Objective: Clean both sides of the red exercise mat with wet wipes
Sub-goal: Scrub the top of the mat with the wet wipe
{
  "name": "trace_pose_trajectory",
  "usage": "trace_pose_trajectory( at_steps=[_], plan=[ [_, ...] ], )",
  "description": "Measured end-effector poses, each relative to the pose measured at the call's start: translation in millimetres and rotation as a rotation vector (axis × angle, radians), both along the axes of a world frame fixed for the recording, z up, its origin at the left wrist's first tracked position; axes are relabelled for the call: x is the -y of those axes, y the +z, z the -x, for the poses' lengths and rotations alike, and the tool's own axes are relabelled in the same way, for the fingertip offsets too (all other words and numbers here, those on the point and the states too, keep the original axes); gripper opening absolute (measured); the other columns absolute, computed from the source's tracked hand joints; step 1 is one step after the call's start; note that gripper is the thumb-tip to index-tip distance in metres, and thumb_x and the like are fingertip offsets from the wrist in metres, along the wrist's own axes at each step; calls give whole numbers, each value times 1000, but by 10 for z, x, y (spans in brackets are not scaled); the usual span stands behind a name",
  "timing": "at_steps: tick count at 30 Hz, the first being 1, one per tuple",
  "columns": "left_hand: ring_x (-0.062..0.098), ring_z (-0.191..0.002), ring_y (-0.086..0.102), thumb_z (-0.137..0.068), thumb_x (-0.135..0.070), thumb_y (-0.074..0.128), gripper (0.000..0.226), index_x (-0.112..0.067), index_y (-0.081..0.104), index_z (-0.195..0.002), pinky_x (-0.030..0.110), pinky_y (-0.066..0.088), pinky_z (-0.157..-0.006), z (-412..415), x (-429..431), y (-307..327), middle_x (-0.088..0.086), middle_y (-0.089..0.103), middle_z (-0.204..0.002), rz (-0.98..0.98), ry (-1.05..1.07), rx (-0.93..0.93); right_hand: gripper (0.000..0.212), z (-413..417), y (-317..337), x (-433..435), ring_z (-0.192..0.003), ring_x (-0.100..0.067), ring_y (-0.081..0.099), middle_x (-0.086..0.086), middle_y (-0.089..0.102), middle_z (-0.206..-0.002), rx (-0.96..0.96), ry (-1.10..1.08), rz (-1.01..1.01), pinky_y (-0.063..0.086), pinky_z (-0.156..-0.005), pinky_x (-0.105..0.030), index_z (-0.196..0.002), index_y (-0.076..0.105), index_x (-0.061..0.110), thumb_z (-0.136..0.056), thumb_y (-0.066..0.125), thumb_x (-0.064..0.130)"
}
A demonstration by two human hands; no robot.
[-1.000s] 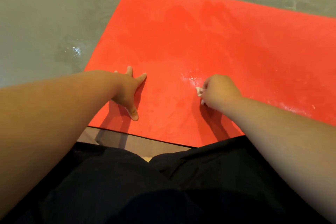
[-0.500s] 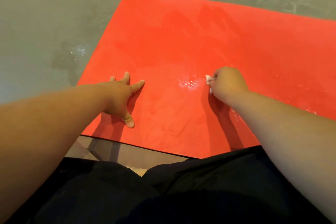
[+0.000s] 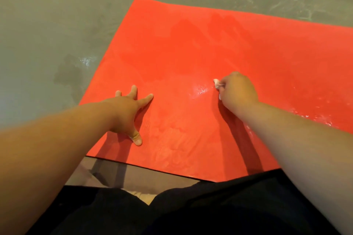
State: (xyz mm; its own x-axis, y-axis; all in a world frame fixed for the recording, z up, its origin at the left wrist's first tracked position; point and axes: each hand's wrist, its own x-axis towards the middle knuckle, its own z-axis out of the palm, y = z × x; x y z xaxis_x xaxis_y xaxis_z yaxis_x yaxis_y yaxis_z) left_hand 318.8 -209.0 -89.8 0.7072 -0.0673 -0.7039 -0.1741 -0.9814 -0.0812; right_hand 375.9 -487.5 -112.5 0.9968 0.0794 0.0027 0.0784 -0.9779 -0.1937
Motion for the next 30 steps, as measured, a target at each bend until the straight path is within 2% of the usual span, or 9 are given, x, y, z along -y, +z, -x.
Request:
trace_pose_trajectory(
  at_steps=[4,9,12,16,18,20,24,27,30],
  plan=[
    [54,-140,1,-51,-61,85,143,-47,-25,-142,59,25,-111,-30,2,1,8,-27,-156,-1,6,-8,19,221,-45,-351,-90,-35,59,-17,58,-95,35,76,-101,43,-73,-36,-93,70,7,-87,52,7],
    [55,-140,1,-54,-58,85,141,-46,-24,-143,56,24,-111,-23,-3,9,9,-27,-156,-1,9,2,24,409,-54,-633,-93,-31,56,-10,57,-96,-63,489,-162,40,-77,-36,-97,71,11,-95,50,23],
    [53,-140,0,-54,-58,85,140,-48,-23,-142,56,25,-111,-20,-14,18,7,-27,-156,16,18,-4,31,28,-49,-261,-93,-34,57,-14,58,-96,-4,256,-66,41,-76,-37,-97,72,8,-96,48,29],
    [53,-141,3,-55,-59,83,136,-49,-20,-144,54,27,-110,-35,-25,25,6,-23,-158,8,-1,14,28,-288,-63,53,-98,-38,59,-23,59,-106,64,-114,-31,44,-80,-37,-103,70,2,-95,49,17],
    [53,-141,6,-57,-59,82,133,-49,-18,-144,53,27,-110,-52,-15,35,5,-21,-159,10,-2,20,25,-204,-66,-179,-99,-35,60,-22,62,-106,46,-105,-100,46,-81,-35,-102,70,4,-90,49,9],
    [51,-141,8,-59,-60,81,130,-50,-16,-144,53,28,-111,-59,-27,45,3,-19,-159,11,-4,30,24,-57,-41,-491,-97,-33,60,-18,62,-101,17,54,-135,45,-79,-32,-99,70,10,-87,49,8],
    [47,-143,11,-58,-65,79,129,-51,-17,-144,52,31,-109,-32,-54,30,0,-15,-160,12,-25,64,23,67,-49,-730,-97,-32,56,-12,57,-99,-10,382,-90,39,-75,-34,-95,69,9,-93,48,20],
    [45,-143,12,-54,-69,77,132,-49,-16,-145,53,31,-110,-49,-127,-4,2,-8,-160,32,-18,113,40,-252,-95,-286,-97,-36,58,-19,60,-102,75,101,-27,43,-80,-37,-100,69,2,-99,42,30],
    [47,-142,9,-54,-74,74,132,-44,-15,-148,56,25,-113,-148,-264,-24,8,-3,-160,21,60,240,36,-493,-88,119,-97,-39,60,-26,62,-104,87,-165,22,46,-81,-39,-102,69,-2,-97,45,23]
  ],
)
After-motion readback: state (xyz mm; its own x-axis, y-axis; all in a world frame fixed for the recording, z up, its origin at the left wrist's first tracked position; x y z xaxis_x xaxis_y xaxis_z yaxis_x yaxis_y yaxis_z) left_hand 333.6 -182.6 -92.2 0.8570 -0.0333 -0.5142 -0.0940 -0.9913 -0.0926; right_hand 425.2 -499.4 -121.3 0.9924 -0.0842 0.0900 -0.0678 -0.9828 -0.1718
